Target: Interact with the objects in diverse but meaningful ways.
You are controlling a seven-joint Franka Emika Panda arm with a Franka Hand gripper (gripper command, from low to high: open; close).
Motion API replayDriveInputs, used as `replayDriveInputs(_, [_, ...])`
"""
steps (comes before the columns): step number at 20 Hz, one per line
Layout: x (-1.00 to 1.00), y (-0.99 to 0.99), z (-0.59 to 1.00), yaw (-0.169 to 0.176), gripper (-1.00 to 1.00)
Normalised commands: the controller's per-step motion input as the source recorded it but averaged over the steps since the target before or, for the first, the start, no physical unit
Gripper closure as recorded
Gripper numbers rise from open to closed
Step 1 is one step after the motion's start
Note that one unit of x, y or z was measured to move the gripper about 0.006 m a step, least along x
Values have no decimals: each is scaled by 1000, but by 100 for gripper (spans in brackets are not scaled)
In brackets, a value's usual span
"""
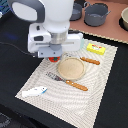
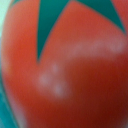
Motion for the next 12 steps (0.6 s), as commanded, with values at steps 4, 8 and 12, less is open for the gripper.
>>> replayDriveInputs(4, [-779, 0, -370, 12, 100])
replayDriveInputs(8, [-414, -101, -174, 0, 100])
replayDriveInputs(12, [-399, -151, -254, 0, -100])
